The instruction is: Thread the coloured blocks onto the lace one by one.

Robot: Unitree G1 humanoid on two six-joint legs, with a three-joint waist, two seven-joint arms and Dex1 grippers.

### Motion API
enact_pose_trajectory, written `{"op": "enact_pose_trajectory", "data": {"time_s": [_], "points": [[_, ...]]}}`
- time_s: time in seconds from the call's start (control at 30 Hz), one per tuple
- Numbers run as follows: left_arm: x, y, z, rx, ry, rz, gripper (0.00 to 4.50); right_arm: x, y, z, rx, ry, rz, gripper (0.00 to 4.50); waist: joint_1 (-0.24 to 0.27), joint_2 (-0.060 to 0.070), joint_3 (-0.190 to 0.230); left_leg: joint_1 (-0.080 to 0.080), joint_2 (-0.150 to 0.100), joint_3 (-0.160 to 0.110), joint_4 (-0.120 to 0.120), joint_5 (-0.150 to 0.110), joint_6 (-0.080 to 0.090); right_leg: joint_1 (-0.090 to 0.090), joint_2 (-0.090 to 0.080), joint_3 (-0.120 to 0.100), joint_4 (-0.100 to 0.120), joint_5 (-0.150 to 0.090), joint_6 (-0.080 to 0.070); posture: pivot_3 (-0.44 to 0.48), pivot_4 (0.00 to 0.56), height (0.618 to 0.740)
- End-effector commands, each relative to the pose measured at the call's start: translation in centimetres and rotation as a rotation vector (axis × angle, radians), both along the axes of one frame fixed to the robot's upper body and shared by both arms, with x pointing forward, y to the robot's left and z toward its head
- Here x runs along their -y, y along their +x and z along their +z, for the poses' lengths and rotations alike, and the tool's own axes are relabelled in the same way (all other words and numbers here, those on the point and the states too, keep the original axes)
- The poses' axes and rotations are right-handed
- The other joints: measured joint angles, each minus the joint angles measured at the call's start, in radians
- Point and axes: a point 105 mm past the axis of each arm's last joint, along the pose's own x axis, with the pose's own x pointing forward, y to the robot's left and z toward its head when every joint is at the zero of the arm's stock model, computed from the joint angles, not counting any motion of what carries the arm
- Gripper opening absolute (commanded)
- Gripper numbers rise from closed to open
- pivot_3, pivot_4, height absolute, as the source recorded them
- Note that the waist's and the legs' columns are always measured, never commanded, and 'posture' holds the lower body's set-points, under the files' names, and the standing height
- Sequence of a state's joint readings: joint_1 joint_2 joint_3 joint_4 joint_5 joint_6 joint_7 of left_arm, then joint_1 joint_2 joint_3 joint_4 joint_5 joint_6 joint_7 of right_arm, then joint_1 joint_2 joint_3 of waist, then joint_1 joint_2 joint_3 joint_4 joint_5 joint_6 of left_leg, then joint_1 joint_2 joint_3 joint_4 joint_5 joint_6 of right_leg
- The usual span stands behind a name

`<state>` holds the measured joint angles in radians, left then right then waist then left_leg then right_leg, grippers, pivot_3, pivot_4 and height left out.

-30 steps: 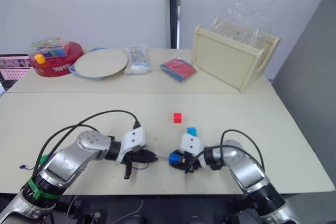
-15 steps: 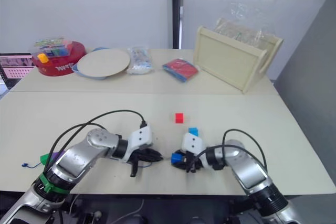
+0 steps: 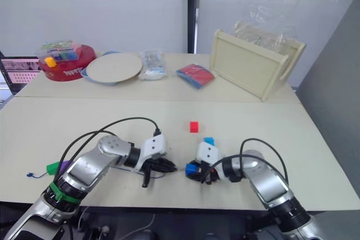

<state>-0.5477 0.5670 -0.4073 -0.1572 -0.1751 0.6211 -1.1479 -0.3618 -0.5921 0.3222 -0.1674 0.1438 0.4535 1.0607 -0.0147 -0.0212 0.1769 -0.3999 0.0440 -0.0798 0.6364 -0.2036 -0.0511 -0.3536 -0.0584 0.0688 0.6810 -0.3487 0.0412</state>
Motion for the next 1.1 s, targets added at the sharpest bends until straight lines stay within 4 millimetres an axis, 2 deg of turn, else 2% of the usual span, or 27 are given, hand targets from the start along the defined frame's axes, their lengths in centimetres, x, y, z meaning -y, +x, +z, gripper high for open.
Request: {"op": "enact_pose_trajectory", "data": {"time_s": [0.03, 0.2, 0.47, 0.9, 1.1], "points": [[1.6, -2.0, 0.9, -0.011, -0.056, -0.141, 0.00, -1.0, -0.7, -1.5, -0.073, 0.003, 0.025, 1.29, -0.001, 0.000, 0.000, 0.000, 0.000, 0.000, 0.000, 0.000, 0.000, 0.000, 0.000, 0.000, 0.000, 0.000, 0.000, 0.000, 0.150, 0.740], [0.6, -2.1, 0.0, -0.016, -0.024, -0.128, 0.00, -0.9, -0.4, -1.3, -0.073, -0.007, 0.039, 1.29, -0.015, 0.000, 0.000, 0.001, 0.001, 0.000, -0.001, 0.000, 0.000, 0.000, 0.001, 0.000, 0.000, 0.000, 0.000, 0.000, 0.150, 0.740], [0.6, -2.4, -0.1, -0.019, -0.042, -0.112, 0.00, -0.7, -0.6, -1.4, -0.070, -0.042, 0.065, 1.29, -0.016, 0.000, 0.000, 0.001, 0.001, 0.000, -0.002, 0.000, 0.000, 0.000, 0.001, 0.000, -0.001, 0.000, 0.000, 0.000, 0.150, 0.740], [2.8, -2.0, -0.4, -0.011, -0.067, -0.142, 0.00, -1.8, -1.1, -0.8, -0.056, -0.030, 0.101, 1.29, -0.014, 0.000, 0.000, 0.000, 0.001, 0.000, -0.002, 0.000, 0.000, -0.001, 0.001, 0.000, -0.001, 0.000, 0.000, 0.000, 0.150, 0.740], [3.0, -1.8, -0.2, -0.004, -0.070, -0.149, 0.00, -1.9, -1.0, -0.8, -0.051, -0.030, 0.088, 1.29, -0.016, 0.000, 0.000, 0.000, 0.001, 0.000, -0.002, 0.000, 0.000, -0.001, 0.001, 0.000, -0.001, 0.000, 0.000, 0.000, 0.150, 0.740]]}}
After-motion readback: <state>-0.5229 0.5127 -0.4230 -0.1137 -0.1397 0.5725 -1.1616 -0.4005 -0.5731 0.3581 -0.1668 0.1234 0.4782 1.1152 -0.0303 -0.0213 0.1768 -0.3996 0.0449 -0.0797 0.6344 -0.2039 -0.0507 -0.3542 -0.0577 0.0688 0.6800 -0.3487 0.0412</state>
